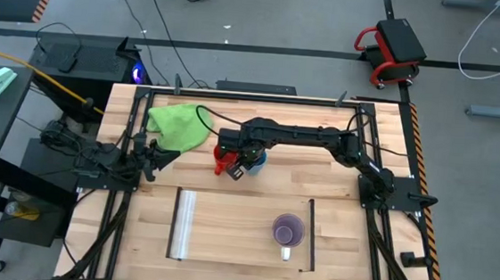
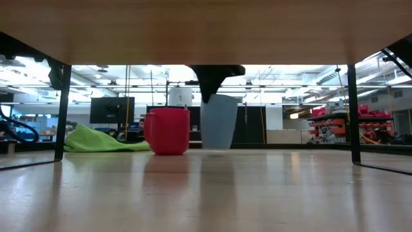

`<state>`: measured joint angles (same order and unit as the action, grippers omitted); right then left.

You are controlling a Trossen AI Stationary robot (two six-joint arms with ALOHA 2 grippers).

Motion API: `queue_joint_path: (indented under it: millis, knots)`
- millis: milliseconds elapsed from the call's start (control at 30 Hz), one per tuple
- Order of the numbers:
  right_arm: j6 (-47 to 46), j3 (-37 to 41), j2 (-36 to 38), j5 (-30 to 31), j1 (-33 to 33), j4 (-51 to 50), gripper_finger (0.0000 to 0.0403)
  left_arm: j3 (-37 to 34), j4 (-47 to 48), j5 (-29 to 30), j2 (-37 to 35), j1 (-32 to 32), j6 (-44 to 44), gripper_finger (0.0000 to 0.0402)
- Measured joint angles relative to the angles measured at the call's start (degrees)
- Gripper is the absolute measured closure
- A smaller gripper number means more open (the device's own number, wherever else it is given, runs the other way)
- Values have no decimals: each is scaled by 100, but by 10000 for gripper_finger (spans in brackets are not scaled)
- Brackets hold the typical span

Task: Stack small to large cups/mugs on shelf
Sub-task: Put the blue cup on the shelf

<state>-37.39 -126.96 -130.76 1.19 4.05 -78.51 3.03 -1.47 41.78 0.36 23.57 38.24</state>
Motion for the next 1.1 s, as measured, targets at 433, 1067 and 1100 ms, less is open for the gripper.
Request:
queue_joint_path:
  millis: [433, 1067, 1100]
  knots:
    - [-17, 0, 1, -95, 4, 174, 334, 0, -1, -2, 0, 0, -1, 373]
    - [130, 0, 2, 439, -45, -73, 375, 2, 0, 59, 0, 2, -57, 377]
    - [143, 0, 2, 450, -52, -73, 379, 0, 1, 59, 0, 2, -57, 378]
